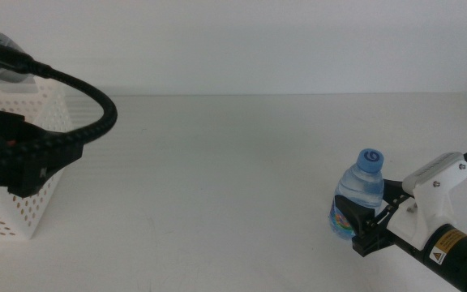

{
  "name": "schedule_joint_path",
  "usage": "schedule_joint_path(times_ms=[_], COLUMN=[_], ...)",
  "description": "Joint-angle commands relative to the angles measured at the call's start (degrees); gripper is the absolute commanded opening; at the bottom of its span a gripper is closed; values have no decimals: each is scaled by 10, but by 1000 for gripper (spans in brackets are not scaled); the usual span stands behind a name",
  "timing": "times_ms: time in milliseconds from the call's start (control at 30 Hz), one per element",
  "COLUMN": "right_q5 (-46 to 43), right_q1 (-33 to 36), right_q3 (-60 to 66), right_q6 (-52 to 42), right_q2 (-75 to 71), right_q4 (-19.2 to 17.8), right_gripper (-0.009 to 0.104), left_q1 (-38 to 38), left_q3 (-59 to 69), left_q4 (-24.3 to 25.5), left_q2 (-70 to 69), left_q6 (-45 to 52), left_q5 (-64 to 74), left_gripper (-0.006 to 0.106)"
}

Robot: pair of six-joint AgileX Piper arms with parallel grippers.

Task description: Use arms to grab the bottles and put them into the dustbin to the left of the table.

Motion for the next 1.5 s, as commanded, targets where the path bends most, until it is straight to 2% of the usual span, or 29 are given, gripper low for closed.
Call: schedule_joint_path(times_ms=[0, 67, 167, 367, 700, 1067, 1467], right_q5=[-114, -109, -74, 5, 175, 232, 254], right_q1=[5, 11, 22, 38, 82, 136, 160], right_q3=[-8, -14, -37, -133, -342, -589, -641], right_q6=[18, 53, 102, 162, 231, 276, 256], right_q2=[-20, -26, -30, -30, -2, 142, 208], right_q4=[-14, -20, -40, -104, -148, -199, -215], right_gripper=[22, 0, 0, 0, 0, 0, 0], left_q1=[-2, -2, -2, -2, -2, -2, -2], left_q3=[-15, -15, -15, -15, -15, -15, -15], left_q4=[-14, -14, -14, -14, -14, -14, -14], left_q2=[-5, -5, -5, -5, -5, -5, -5], left_q6=[-7, -7, -7, -7, -7, -7, -7], left_q5=[-32, -32, -33, -33, -33, -33, -33], left_gripper=[76, 76, 76, 76, 76, 76, 76])
